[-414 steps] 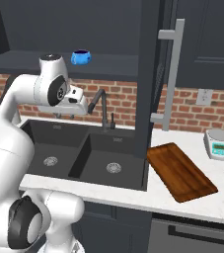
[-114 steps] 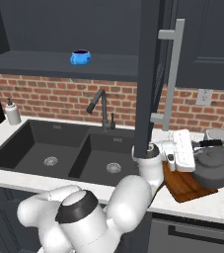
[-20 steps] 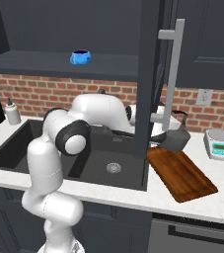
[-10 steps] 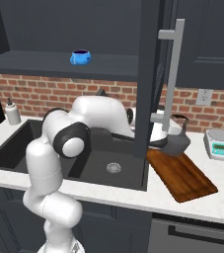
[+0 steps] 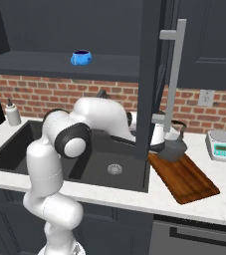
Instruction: Pick the kettle from the counter and place it on the tray. Then pick the mug from the cabinet and place it on the tray. Then close the cabinet doors.
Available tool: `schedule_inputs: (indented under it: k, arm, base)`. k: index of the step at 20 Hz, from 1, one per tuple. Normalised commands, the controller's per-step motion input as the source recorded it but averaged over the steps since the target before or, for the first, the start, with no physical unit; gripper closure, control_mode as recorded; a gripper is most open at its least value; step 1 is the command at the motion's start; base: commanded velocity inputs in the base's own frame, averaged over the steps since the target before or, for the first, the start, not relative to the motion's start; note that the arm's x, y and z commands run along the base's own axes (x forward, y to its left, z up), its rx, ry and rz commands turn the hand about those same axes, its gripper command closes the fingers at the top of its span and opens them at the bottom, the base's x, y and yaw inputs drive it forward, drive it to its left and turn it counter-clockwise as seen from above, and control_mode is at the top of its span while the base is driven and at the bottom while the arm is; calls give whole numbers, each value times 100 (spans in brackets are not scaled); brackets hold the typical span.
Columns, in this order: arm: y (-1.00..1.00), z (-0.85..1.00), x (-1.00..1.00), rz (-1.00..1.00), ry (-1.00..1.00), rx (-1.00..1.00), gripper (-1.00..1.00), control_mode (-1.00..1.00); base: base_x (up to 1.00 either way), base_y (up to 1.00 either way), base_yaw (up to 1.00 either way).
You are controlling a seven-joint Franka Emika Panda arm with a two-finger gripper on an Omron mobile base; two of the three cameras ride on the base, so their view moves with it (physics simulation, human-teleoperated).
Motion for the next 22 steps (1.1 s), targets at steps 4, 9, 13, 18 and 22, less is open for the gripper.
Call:
schedule_inputs:
  k: [4, 9, 13, 18, 22]
  arm:
    - [-11, -72, -7, 3, -17, -4, 100, -100]
    - [-25, -65, -4, 1, -21, -15, 100, -100]
    - [-27, -69, -18, 0, -15, -18, 100, -100]
    - [-19, -74, -33, 0, -3, -11, 100, -100]
    - [-15, -79, -33, 0, 0, -6, 100, -100]
  base:
    - [0, 0, 0]
    - [0, 0, 0]
    - [0, 0, 0]
    - [0, 0, 0]
    - [0, 0, 0]
